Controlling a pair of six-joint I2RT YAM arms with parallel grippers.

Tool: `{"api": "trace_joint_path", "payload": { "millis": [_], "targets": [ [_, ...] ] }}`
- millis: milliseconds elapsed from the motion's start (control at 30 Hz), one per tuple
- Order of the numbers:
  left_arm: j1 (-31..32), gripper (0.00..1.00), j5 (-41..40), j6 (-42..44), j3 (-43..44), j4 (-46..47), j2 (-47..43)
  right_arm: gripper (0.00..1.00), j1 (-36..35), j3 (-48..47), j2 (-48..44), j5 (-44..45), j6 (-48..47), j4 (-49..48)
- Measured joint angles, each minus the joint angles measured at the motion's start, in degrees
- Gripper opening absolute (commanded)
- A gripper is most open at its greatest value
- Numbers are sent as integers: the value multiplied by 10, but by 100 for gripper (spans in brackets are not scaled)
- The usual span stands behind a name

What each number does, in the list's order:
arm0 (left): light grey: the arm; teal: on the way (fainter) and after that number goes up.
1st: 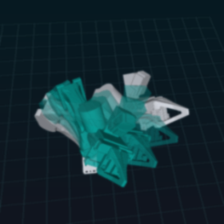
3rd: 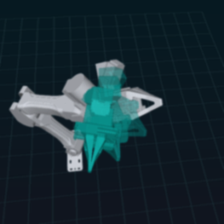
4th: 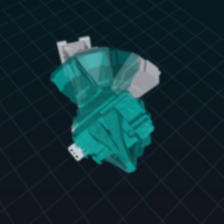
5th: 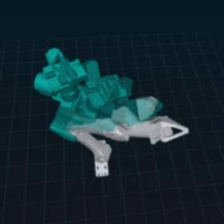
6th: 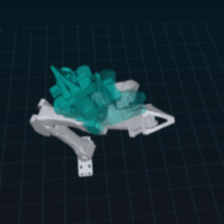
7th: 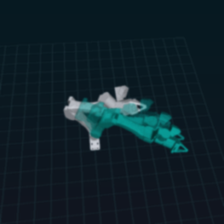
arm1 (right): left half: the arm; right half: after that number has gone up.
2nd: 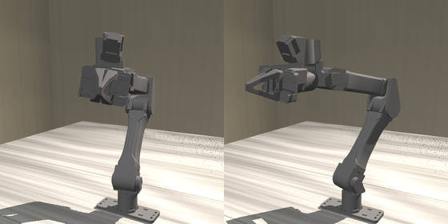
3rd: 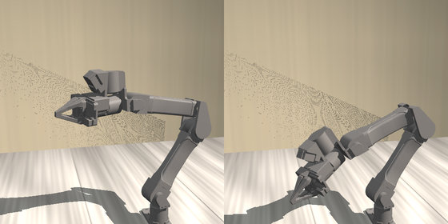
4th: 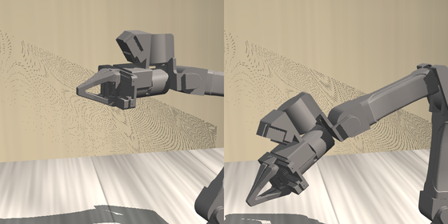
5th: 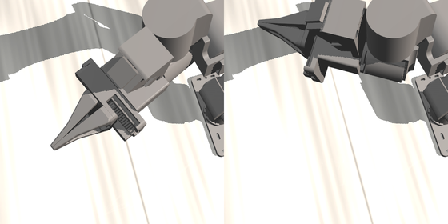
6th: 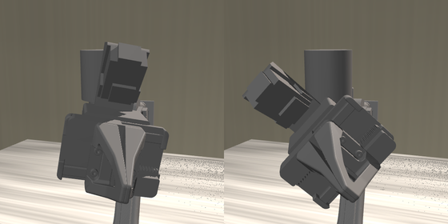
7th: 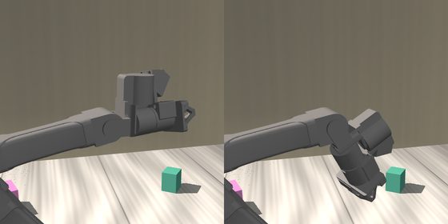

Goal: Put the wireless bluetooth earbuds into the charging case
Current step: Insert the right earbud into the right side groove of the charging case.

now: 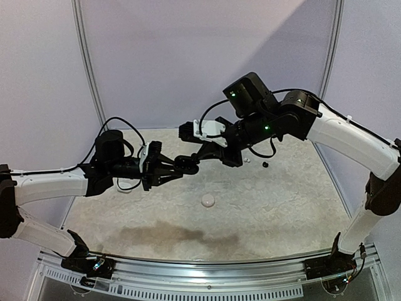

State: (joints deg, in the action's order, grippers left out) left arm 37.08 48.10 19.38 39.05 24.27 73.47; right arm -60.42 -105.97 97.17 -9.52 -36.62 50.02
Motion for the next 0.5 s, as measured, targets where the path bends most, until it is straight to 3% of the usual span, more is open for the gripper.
{"api": "trace_joint_path", "payload": {
  "millis": [500],
  "targets": [
    [1, 0, -12, 19, 0, 0, 0, 0, -4, -25, 42, 22, -10, 39]
  ]
}}
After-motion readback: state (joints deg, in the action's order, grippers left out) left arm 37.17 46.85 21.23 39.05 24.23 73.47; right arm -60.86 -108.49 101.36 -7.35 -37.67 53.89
